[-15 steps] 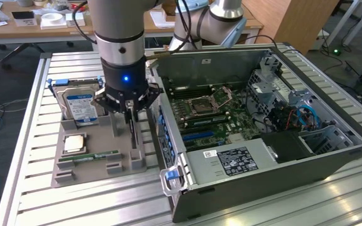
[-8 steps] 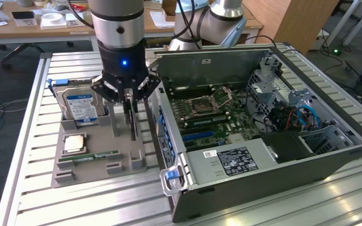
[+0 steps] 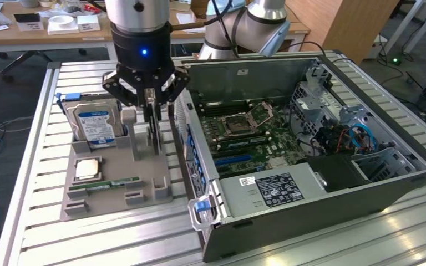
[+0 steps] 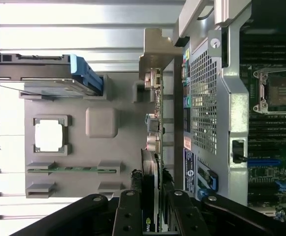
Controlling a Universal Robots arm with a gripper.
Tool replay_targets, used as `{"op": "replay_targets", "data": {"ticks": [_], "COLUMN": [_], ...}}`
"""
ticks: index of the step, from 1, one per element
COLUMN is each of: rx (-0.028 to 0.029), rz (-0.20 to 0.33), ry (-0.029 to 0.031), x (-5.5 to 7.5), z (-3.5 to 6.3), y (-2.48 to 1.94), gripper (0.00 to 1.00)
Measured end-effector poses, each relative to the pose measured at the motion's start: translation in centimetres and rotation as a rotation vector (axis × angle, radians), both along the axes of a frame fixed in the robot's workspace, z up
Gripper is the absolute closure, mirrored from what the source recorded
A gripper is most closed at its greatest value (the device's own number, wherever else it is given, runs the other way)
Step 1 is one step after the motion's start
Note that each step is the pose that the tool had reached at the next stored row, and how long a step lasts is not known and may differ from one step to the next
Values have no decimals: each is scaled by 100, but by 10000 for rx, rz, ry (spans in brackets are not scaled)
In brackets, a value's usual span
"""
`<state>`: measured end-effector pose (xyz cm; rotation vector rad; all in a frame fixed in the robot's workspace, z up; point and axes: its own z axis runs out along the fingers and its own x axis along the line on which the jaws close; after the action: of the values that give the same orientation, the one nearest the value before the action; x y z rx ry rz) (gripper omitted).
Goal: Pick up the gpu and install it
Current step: 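Pick up the gpu and move the gpu toward the slot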
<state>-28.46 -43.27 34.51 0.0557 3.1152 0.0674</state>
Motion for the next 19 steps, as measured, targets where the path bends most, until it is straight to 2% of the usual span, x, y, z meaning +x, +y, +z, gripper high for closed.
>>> {"op": "replay_targets", "data": {"ticks": [9,19], "rx": [0,1], "rz": [0,0], "ry": [0,-1], "x": [0,0], "z": [271,452], "y": [0,0], "gripper": [74,74]}}
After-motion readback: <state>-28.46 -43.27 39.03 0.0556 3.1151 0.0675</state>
